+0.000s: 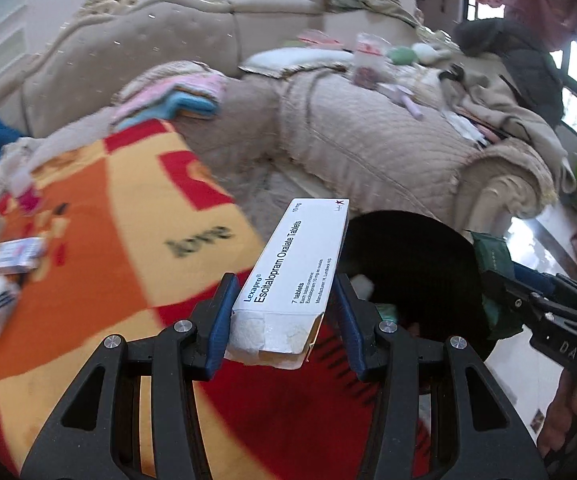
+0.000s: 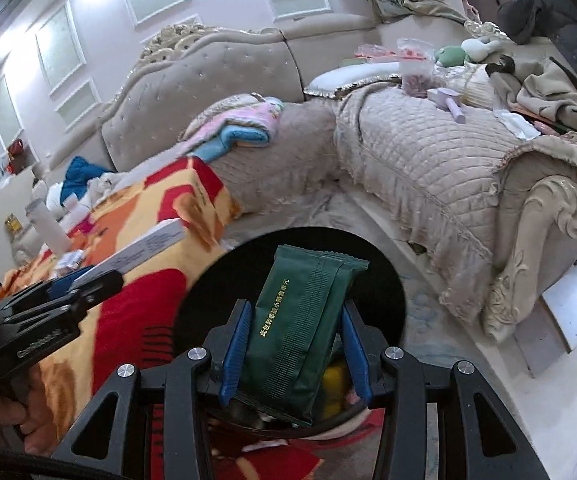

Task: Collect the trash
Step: 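Open the right tool over the bin while the left tool lowers the white box into it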

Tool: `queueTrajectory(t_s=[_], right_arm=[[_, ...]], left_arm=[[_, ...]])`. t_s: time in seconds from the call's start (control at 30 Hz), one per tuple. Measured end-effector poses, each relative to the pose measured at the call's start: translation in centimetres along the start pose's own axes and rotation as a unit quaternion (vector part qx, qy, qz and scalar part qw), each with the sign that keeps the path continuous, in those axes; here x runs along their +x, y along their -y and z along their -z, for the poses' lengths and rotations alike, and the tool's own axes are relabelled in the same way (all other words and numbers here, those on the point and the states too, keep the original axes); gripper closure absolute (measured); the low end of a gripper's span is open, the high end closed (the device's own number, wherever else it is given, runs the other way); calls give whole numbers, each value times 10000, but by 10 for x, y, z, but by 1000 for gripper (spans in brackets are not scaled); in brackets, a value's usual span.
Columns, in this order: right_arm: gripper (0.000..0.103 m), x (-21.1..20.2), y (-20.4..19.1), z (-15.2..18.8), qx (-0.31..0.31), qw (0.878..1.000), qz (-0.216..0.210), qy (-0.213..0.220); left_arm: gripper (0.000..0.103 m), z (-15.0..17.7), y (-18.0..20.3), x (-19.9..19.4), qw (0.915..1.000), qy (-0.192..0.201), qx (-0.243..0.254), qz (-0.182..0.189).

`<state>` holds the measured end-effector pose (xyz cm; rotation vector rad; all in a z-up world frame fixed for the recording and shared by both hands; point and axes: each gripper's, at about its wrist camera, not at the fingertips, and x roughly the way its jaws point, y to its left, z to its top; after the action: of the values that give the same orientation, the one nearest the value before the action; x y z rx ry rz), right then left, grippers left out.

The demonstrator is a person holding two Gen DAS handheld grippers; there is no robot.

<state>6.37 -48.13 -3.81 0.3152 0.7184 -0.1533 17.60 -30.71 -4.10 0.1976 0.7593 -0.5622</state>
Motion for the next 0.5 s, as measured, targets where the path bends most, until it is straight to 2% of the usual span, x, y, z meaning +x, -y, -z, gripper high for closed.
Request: queueTrajectory(t_s=[0.07,0.23,0.5], right_arm=[[60,4,5,0,2,10000,75,-36],[60,18,14,-3,164,9998,89,-115],[60,32,4,-9,265,9995,176,-91]], left_arm=[[57,0,6,8,9997,-63,26,220],[57,-1,21,22,9984,-171,200,496],[55,0,22,33,9974,-426,150,557]])
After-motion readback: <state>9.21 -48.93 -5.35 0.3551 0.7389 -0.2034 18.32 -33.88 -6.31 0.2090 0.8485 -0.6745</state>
